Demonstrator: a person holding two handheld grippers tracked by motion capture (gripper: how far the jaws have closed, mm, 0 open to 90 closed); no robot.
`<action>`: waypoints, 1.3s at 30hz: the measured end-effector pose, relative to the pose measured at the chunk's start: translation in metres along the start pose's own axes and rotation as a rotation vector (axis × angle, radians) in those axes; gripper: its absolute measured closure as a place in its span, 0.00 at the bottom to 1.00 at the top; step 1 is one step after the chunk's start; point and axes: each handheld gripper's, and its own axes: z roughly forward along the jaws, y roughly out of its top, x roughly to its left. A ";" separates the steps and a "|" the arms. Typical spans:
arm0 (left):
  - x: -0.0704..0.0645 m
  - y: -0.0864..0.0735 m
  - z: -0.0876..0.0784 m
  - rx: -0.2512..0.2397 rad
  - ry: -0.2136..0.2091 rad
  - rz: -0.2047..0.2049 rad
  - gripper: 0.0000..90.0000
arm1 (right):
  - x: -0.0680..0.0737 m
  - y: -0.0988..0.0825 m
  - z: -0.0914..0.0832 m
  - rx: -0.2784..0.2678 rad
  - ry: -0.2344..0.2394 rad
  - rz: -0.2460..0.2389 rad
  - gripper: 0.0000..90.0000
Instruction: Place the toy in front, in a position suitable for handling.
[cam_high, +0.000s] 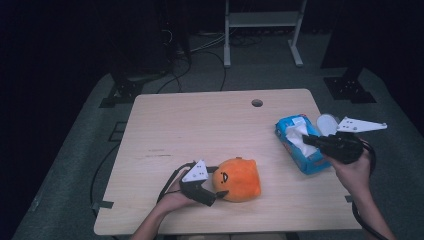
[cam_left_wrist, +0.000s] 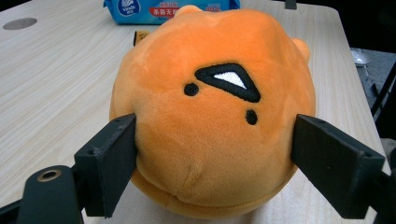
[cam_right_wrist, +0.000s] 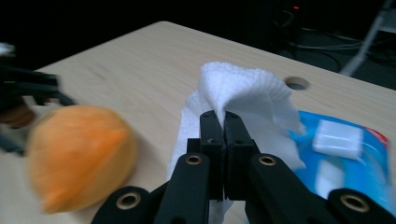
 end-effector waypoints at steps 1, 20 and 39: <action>0.000 0.000 0.000 0.005 0.002 0.004 0.17 | 0.008 0.003 -0.002 0.005 0.018 -0.018 0.98; 0.000 0.000 0.001 0.008 0.001 0.006 0.16 | 0.111 0.024 0.023 0.195 0.409 -0.083 0.97; -0.001 0.001 0.001 0.019 0.005 0.019 0.15 | 0.133 -0.015 0.107 0.196 0.241 -0.281 0.74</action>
